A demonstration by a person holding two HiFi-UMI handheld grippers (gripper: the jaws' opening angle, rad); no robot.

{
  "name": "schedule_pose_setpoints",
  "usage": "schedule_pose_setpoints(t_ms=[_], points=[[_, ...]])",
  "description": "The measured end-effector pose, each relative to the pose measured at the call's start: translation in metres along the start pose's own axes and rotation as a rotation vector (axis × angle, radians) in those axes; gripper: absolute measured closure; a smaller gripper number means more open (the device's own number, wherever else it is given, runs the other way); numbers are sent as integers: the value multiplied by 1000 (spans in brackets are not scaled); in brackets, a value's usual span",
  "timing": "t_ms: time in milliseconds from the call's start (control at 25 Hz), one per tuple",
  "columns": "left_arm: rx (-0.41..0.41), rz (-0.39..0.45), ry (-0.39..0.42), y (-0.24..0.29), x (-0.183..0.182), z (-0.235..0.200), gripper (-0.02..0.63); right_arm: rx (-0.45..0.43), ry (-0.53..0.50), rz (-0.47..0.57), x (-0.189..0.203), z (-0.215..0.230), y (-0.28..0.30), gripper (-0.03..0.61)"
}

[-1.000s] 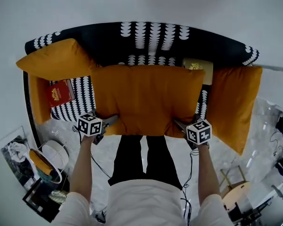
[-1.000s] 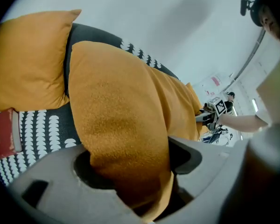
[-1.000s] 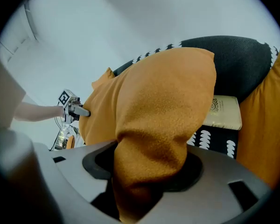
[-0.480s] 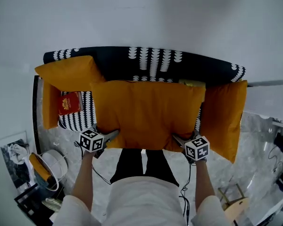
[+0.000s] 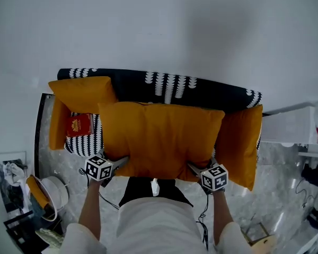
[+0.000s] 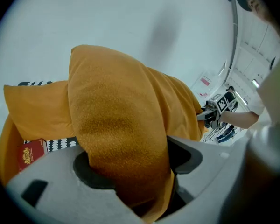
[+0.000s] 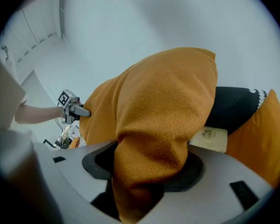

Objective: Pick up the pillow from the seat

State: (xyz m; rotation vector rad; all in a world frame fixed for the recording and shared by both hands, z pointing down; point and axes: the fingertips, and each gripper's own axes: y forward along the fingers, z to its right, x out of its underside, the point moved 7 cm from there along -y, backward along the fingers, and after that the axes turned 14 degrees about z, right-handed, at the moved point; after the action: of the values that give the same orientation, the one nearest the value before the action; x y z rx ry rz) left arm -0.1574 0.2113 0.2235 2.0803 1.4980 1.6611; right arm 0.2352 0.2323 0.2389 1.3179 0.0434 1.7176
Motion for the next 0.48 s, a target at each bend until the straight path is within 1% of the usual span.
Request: schedule_pose_setpoints(t_ms=[200,480], points=[[6,31,26,-22,-6,13,287,9,-18,34,-6,-18,-18,319],[17,80,73,-60,-2,13,284,34,-41,69,-2,-60,-31,318]])
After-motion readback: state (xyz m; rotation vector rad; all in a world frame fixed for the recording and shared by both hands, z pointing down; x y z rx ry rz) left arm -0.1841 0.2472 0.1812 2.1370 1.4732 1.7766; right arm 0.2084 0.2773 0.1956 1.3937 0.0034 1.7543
